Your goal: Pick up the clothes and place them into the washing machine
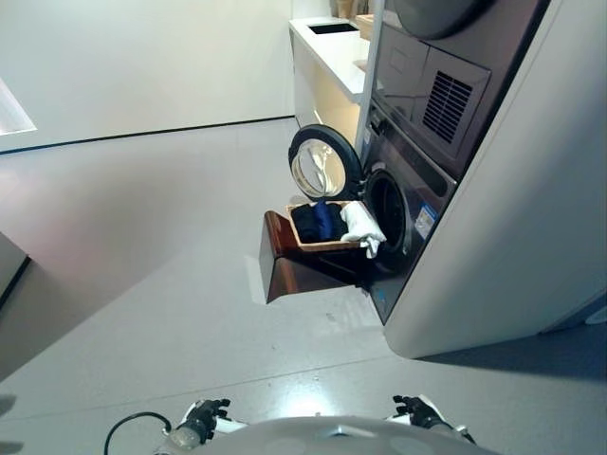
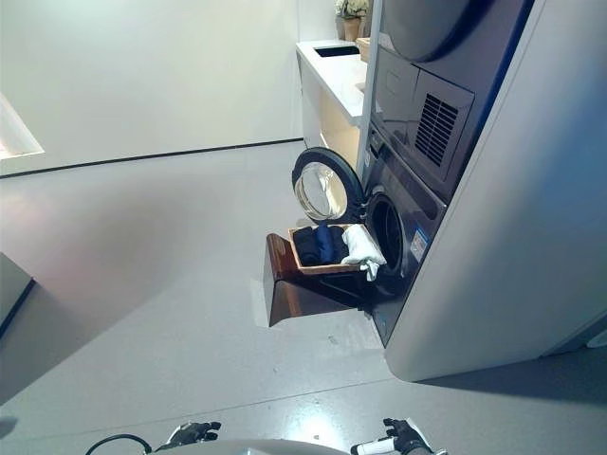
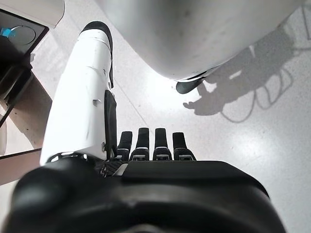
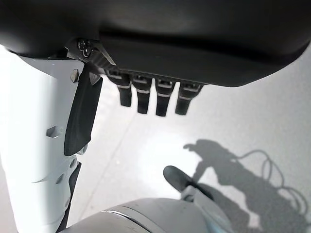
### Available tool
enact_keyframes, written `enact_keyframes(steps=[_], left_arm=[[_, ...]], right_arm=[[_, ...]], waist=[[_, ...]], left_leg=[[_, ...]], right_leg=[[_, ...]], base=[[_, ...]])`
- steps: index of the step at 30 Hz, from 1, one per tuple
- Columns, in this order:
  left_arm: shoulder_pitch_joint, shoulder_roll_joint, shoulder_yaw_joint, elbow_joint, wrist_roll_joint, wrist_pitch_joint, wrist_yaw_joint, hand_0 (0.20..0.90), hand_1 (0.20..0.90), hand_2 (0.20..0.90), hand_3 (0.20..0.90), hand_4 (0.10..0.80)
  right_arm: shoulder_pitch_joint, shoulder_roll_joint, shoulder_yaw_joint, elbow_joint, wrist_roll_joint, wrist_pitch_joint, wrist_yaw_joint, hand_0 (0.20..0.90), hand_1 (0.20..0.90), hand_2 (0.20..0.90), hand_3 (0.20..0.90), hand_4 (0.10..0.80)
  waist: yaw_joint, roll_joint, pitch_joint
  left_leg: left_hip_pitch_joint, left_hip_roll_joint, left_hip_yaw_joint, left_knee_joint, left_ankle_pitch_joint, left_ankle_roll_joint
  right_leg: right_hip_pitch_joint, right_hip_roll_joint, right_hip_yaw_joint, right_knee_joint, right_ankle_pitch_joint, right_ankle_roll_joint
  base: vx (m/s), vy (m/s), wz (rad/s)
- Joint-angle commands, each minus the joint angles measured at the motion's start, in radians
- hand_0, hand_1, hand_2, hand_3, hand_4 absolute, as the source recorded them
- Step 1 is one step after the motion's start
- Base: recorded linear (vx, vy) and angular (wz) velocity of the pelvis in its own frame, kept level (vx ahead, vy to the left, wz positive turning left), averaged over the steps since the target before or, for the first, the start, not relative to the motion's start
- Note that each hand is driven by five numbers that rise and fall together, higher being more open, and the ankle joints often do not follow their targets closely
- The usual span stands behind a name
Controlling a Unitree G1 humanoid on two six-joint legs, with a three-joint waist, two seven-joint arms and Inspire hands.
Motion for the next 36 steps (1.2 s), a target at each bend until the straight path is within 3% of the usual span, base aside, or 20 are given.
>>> enact_keyframes(steps=[1,9,11,15,17,18,19,20,21,23,26,27,29,31,32,33,34,35,36], left_arm=[[-0.091,-0.007,0.016,0.042,0.007,-0.019,0.034,0.9,0.9,0.9,0.9,0.8],[-0.12,0.005,0.037,0.031,-0.043,-0.018,0.036,0.9,0.9,0.9,0.9,0.8],[-0.13,0.015,0.031,0.022,-0.046,-0.021,0.026,0.9,0.9,0.9,0.9,0.8],[-0.141,0.035,0.041,0.016,-0.046,-0.019,0.03,0.9,0.9,0.9,0.9,0.8],[-0.145,0.043,0.05,0.037,-0.036,-0.015,0.038,0.9,0.9,0.9,0.9,0.8],[-0.148,0.048,0.064,0.044,-0.041,-0.014,0.044,0.9,0.9,0.9,0.9,0.8],[-0.148,0.047,0.064,0.044,-0.041,-0.014,0.044,0.9,0.9,0.9,0.9,0.8],[-0.157,0.049,0.07,0.058,-0.048,-0.016,0.05,0.9,0.9,0.9,0.9,0.8],[-0.157,0.049,0.07,0.058,-0.048,-0.016,0.05,0.9,0.9,0.9,0.9,0.8],[-0.166,0.052,0.076,0.061,-0.054,-0.018,0.058,0.9,0.9,0.9,0.9,0.8],[-0.158,0.043,0.085,0.051,-0.069,-0.02,0.064,0.9,0.9,0.9,0.9,0.8],[-0.151,0.029,0.076,0.044,-0.07,-0.022,0.065,0.9,0.9,0.9,0.9,0.8],[-0.146,0.015,0.071,0.042,-0.08,-0.025,0.066,0.9,0.9,0.9,0.9,0.8],[-0.14,0.0,0.067,0.026,-0.101,-0.029,0.07,0.9,0.9,0.9,0.9,0.8],[-0.14,0.001,0.067,0.026,-0.101,-0.029,0.07,0.9,0.9,0.9,0.9,0.8],[-0.147,-0.007,0.062,0.003,-0.11,-0.031,0.069,0.9,0.9,0.9,0.9,0.8],[-0.147,-0.006,0.062,0.003,-0.11,-0.031,0.069,0.9,0.9,0.9,0.9,0.8],[-0.149,-0.006,0.06,-0.005,-0.113,-0.032,0.068,0.9,0.9,0.9,0.9,0.8],[-0.159,-0.007,0.06,-0.018,-0.123,-0.034,0.076,0.9,0.9,0.9,0.9,0.8]], right_arm=[[-0.052,-0.004,0.012,0.084,-0.019,0.014,-0.023,0.9,0.9,0.9,0.9,0.8],[-0.085,-0.012,-0.035,0.084,0.032,0.014,-0.035,0.9,0.9,0.9,0.9,0.8],[-0.088,-0.023,-0.056,0.076,0.057,0.009,-0.033,0.9,0.9,0.9,0.9,0.8],[-0.092,-0.033,-0.082,0.063,0.087,0.002,-0.042,0.9,0.9,0.9,0.9,0.8],[-0.094,-0.037,-0.1,0.065,0.097,0.002,-0.044,0.9,0.9,0.9,0.9,0.8],[-0.098,-0.047,-0.116,0.071,0.101,0.006,-0.044,0.9,0.9,0.9,0.9,0.8],[-0.098,-0.048,-0.116,0.071,0.101,0.006,-0.044,0.9,0.9,0.9,0.9,0.8],[-0.102,-0.05,-0.127,0.07,0.098,0.012,-0.047,0.9,0.9,0.9,0.9,0.8],[-0.102,-0.05,-0.127,0.07,0.098,0.012,-0.047,0.9,0.9,0.9,0.9,0.8],[-0.098,-0.051,-0.133,0.07,0.092,0.018,-0.047,0.9,0.9,0.9,0.9,0.8],[-0.085,-0.05,-0.136,0.066,0.079,0.025,-0.044,0.9,0.9,0.9,0.9,0.8],[-0.074,-0.05,-0.132,0.064,0.078,0.023,-0.043,0.9,0.9,0.9,0.9,0.8],[-0.074,-0.051,-0.125,0.061,0.075,0.018,-0.041,0.9,0.9,0.9,0.9,0.8],[-0.074,-0.046,-0.099,0.041,0.064,0.012,-0.042,0.9,0.9,0.9,0.9,0.8],[-0.074,-0.045,-0.099,0.041,0.064,0.012,-0.042,0.9,0.9,0.9,0.9,0.8],[-0.073,-0.05,-0.095,0.028,0.077,0.003,-0.041,0.9,0.9,0.9,0.9,0.8],[-0.073,-0.05,-0.095,0.028,0.077,0.003,-0.041,0.9,0.9,0.9,0.9,0.8],[-0.071,-0.055,-0.096,0.022,0.084,-0.001,-0.042,0.9,0.9,0.9,0.9,0.8],[-0.081,-0.062,-0.088,0.013,0.094,-0.003,-0.045,0.9,0.9,0.9,0.9,0.8]], waist=[[0.001,-0.047,0.032],[0.001,-0.032,0.076],[-0.014,-0.021,0.099],[-0.033,-0.01,0.133],[-0.039,-0.006,0.134],[-0.047,-0.011,0.136],[-0.049,-0.008,0.139],[-0.065,-0.017,0.146],[-0.066,-0.017,0.148],[-0.081,-0.024,0.15],[-0.09,-0.022,0.143],[-0.105,-0.021,0.122],[-0.101,-0.001,0.106],[-0.094,0.006,0.095],[-0.097,0.002,0.093],[-0.083,-0.01,0.1],[-0.086,-0.013,0.098],[-0.079,-0.028,0.104],[-0.059,-0.06,0.129]], left_leg=[[0.002,-0.065,-0.031,-0.003,-0.062,-0.01],[-0.047,-0.089,-0.028,0.088,-0.105,0.033],[-0.049,-0.099,-0.042,0.117,-0.126,0.053],[-0.04,-0.098,-0.059,0.145,-0.146,0.066],[-0.016,-0.103,-0.065,0.136,-0.162,0.06],[0.025,-0.114,-0.082,0.116,-0.18,0.046],[0.03,-0.111,-0.084,0.115,-0.181,0.046],[0.084,-0.117,-0.112,0.094,-0.205,0.031],[0.086,-0.116,-0.112,0.094,-0.205,0.031],[0.144,-0.113,-0.13,0.075,-0.229,0.019],[0.217,-0.091,-0.154,0.055,-0.254,0.002],[0.228,-0.066,-0.18,0.077,-0.257,-0.009],[0.203,-0.032,-0.189,0.153,-0.203,-0.035],[0.139,-0.013,-0.197,0.304,-0.079,-0.071],[0.135,-0.017,-0.199,0.302,-0.075,-0.071],[0.045,-0.01,-0.207,0.518,0.032,-0.092],[0.042,-0.014,-0.209,0.516,0.036,-0.092],[-0.002,-0.024,-0.209,0.603,0.079,-0.097],[-0.082,-0.045,-0.213,0.802,0.122,-0.096]], right_leg=[[0.003,-0.029,0.018,-0.003,0.0,0.045],[-0.087,-0.054,0.024,0.19,-0.044,0.06],[-0.159,-0.063,0.019,0.358,-0.016,0.079],[-0.238,-0.052,0.016,0.497,0.006,0.071],[-0.271,-0.064,-0.014,0.448,-0.005,0.058],[-0.302,-0.099,-0.034,0.326,0.032,0.06],[-0.295,-0.097,-0.038,0.323,0.032,0.06],[-0.33,-0.118,-0.04,0.174,0.105,0.077],[-0.326,-0.117,-0.042,0.172,0.106,0.077],[-0.371,-0.122,-0.044,0.064,0.17,0.091],[-0.383,-0.106,-0.09,0.038,0.209,0.096],[-0.366,-0.075,-0.054,0.035,0.216,0.073],[-0.333,-0.029,-0.033,0.039,0.199,0.05],[-0.292,0.009,-0.026,0.049,0.166,0.007],[-0.295,0.004,-0.027,0.05,0.166,0.008],[-0.235,0.022,-0.031,0.045,0.122,-0.034],[-0.238,0.017,-0.032,0.046,0.122,-0.033],[-0.205,0.02,-0.023,0.041,0.102,-0.048],[-0.154,0.016,-0.017,0.045,0.075,-0.072]], base=[[0.007,0.066,-0.01],[0.011,0.091,-0.06],[0.088,0.18,-0.06],[0.088,0.092,0.01],[0.273,0.032,-0.03],[0.291,-0.027,0.09],[0.458,-0.099,0.21],[0.248,-0.066,0.17],[0.396,-0.103,0.31],[0.328,-0.091,0.43],[0.426,-0.208,0.29],[0.314,-0.228,0.36],[0.362,-0.294,0.8],[0.253,-0.234,0.75],[0.308,-0.316,0.16],[0.185,-0.212,-0.12],[0.268,-0.299,-0.17],[0.215,-0.295,0.01],[0.217,-0.291,0.06]])
